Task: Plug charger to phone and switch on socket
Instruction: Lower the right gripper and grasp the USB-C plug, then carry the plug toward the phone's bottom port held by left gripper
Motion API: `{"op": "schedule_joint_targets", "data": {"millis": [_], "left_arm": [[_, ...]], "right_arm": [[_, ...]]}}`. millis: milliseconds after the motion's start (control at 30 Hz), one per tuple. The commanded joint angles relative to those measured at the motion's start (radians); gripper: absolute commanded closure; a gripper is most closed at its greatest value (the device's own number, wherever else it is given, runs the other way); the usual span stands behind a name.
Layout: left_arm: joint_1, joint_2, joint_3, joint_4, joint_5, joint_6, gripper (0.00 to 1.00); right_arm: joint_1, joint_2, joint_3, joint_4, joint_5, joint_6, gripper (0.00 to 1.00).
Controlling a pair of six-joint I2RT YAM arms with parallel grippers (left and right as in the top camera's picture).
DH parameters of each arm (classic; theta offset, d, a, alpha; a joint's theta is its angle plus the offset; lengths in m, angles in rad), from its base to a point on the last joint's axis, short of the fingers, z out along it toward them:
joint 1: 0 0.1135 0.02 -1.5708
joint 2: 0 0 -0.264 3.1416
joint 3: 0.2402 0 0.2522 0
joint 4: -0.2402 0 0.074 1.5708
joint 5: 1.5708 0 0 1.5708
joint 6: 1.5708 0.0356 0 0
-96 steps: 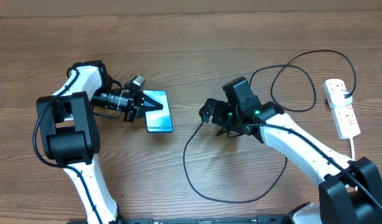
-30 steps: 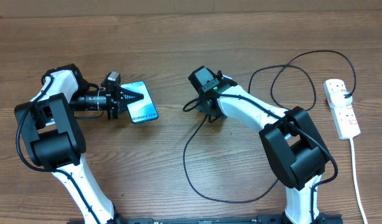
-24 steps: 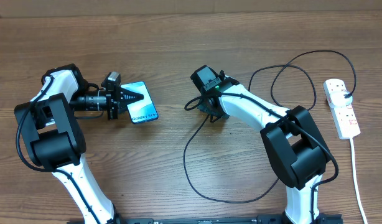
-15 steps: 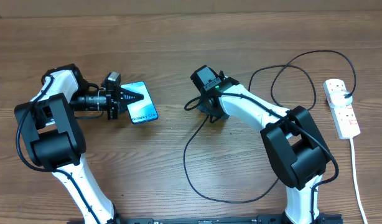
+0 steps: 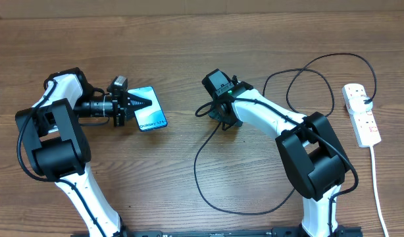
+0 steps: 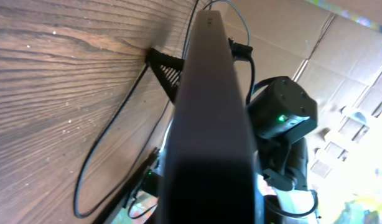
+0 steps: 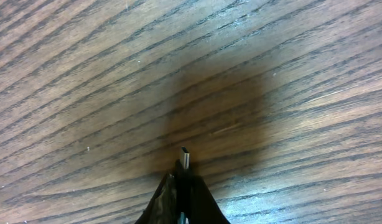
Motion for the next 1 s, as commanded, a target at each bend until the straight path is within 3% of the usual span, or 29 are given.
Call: {"op": "schedule_joint_targets", "data": {"millis": [0, 200, 333, 367, 400, 433, 533, 667, 867, 967], "left_arm": [[-0.008, -0.015, 0.015, 0.007, 0.009, 0.039, 0.96], [-0.008, -0.015, 0.015, 0.016, 0.002, 0.040, 0.96], [-0.008, -0.015, 0.015, 0.032, -0.020, 0.071, 0.96], [-0.008, -0.015, 0.015, 0.029, -0.022, 0.071, 0.96], [-0.008, -0.015, 0.015, 0.027, -0.019, 0.073, 0.96], [-0.008, -0.015, 0.015, 0.026, -0.012, 0.074, 0.96], [-0.004, -0.015, 0.015, 0.025, 0.044, 0.093, 0.96], [-0.004, -0.015, 0.015, -0.039, 0.176, 0.289, 0.96], [-0.004, -0.016, 0.016, -0.199, 0.244, 0.521, 0.96], [-0.004, -0.021, 0.015, -0.198, 0.278, 0.526, 0.96]], "right_arm": [[0.001, 0.014, 0.000, -0.006, -0.026, 0.000, 0.96], [0.001, 0.014, 0.000, -0.015, -0.036, 0.000, 0.92], [0.001, 0.014, 0.000, -0.020, -0.043, 0.000, 0.79], [0.001, 0.014, 0.000, -0.019, -0.044, 0.000, 0.80], [0.001, 0.014, 0.000, -0.018, -0.043, 0.000, 0.91], [0.001, 0.014, 0.000, -0.012, -0.045, -0.001, 0.96], [-0.011, 0.014, 0.000, 0.008, -0.112, -0.057, 0.96], [-0.076, 0.006, 0.001, 0.020, -0.306, -0.193, 0.96], [-0.118, -0.126, 0.001, 0.018, -0.597, -0.536, 0.96], [-0.118, -0.213, 0.001, 0.004, -0.752, -0.645, 0.96]]}}
